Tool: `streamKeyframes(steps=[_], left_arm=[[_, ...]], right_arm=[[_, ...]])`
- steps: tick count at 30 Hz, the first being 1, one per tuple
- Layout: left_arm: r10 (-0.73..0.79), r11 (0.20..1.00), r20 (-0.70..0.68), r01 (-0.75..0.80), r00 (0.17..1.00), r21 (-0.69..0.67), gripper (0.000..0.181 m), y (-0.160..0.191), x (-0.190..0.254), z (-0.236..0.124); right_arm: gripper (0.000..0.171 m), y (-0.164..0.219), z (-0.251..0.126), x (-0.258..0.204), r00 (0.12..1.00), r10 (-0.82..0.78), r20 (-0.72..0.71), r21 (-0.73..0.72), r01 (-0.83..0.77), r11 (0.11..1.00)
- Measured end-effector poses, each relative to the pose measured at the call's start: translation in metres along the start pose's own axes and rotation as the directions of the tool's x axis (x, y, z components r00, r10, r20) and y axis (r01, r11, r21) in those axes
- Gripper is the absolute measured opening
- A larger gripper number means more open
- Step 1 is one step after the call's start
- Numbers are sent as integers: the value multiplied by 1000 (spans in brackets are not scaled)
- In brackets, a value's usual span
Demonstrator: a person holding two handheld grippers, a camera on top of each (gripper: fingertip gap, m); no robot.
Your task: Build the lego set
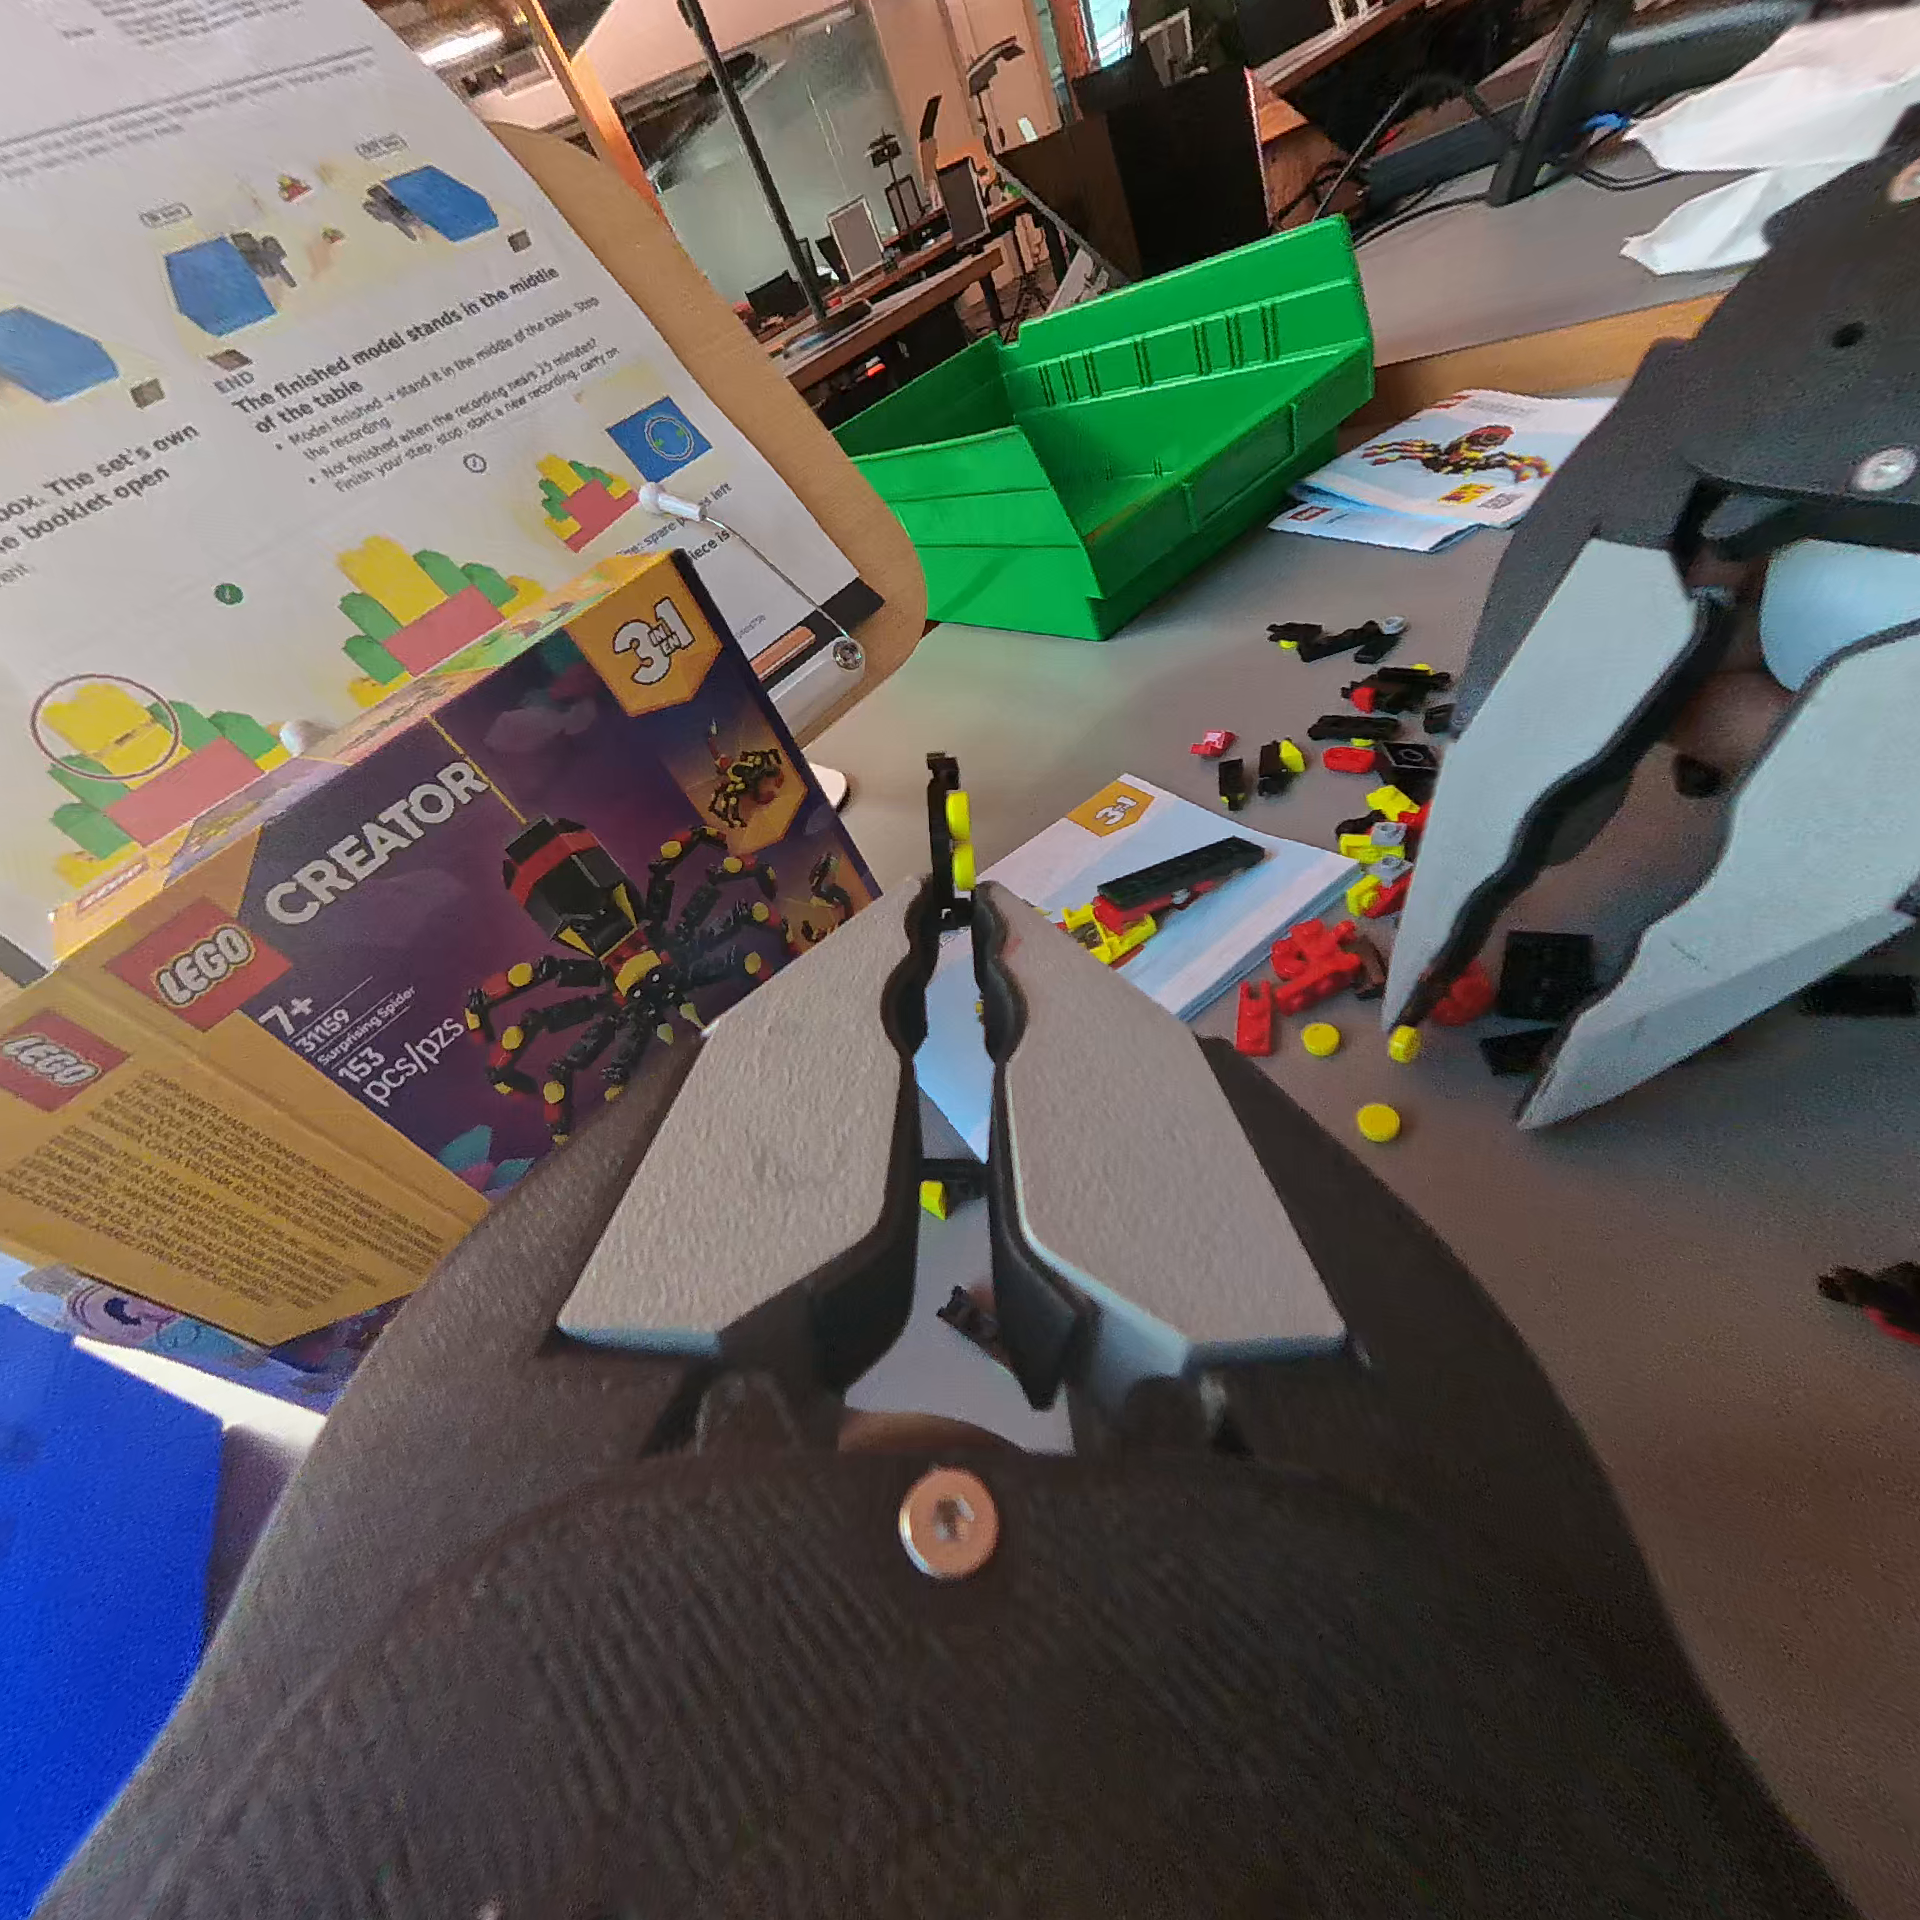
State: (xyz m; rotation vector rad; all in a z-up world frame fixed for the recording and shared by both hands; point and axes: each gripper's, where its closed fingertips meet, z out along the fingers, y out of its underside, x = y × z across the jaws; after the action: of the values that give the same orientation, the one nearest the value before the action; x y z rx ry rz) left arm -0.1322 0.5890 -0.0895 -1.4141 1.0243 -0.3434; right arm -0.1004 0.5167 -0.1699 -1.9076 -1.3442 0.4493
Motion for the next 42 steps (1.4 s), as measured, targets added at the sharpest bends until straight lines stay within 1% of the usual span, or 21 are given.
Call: streamKeyframes(steps=[2,5,8,9,11,12,14,16,17,19,20,22,23,25,27,30,34,37,39,40,42], left_arm=[[-15,1000,-1,15,1000,0,3,0,-1,0],[-20,1000,-12,20,1000,1,3,0,0,0],[-36,999,-37,37,999,13,3,-2,3,-1],[-44,999,-63,46,997,22,3,-4,7,-2],[-72,996,-186,82,980,47,3,-11,23,-5],[-82,994,-201,95,976,56,4,-13,26,-6],[-46,997,-229,59,972,51,3,-12,32,-7],[-23,1000,-382,17,924,-19,3,-2,59,-10],[-22,998,-429,-6,903,-64,3,4,68,-11],[25,995,-393,-62,919,-83,3,9,69,-8],[58,991,-378,-100,924,-94,3,13,67,-7],[130,961,-358,-207,925,-184,2,34,64,-5],[155,951,-336,-233,929,-205,2,39,61,-2],[175,950,-325,-246,929,-190,2,37,61,-2],[167,956,-333,-235,928,-174,2,34,63,-2],[118,970,-357,-184,927,-159,3,28,65,-5],[55,983,-409,-121,911,-137,2,21,70,-9],[5,989,-446,-70,895,-130,2,17,73,-13],[-21,990,-461,-46,887,-133,2,16,73,-15],[-40,993,-463,-17,886,-118,2,12,72,-15],[-122,992,-470,90,874,-89,2,1,67,-17]], right_arm=[[24,-6,-2,-2,1000,13,11,34,-13,999],[23,2,1,1,999,41,11,-13,-41,999],[15,-12,-7,0,998,62,30,83,-64,995],[17,-11,-8,5,998,62,4,80,-63,995],[22,-13,-10,14,998,26,-61,97,-20,995],[22,-19,-12,14,997,-4,-78,132,15,991],[17,-28,-16,9,995,-50,-88,182,65,981],[19,-31,-16,10,991,-65,-120,181,86,980],[19,-34,-16,11,989,-63,-132,191,87,978],[17,-38,-20,15,986,-53,-160,209,87,974],[9,-40,-24,19,982,-52,-184,224,93,970],[9,-53,-38,26,973,-30,-231,314,103,944],[10,-58,-44,26,974,-15,-226,356,96,929],[11,-60,-50,28,977,15,-214,379,69,923],[16,-58,-52,35,969,28,-244,375,68,925],[16,-59,-48,30,978,37,-204,389,47,920],[18,-56,-36,20,986,-6,-170,352,66,933],[15,-57,-31,12,990,-33,-138,348,80,934],[10,-56,-31,14,987,-33,-156,348,87,933],[4,-55,-32,17,987,-23,-162,344,78,936],[4,-53,-33,21,990,26,-141,344,25,939]])
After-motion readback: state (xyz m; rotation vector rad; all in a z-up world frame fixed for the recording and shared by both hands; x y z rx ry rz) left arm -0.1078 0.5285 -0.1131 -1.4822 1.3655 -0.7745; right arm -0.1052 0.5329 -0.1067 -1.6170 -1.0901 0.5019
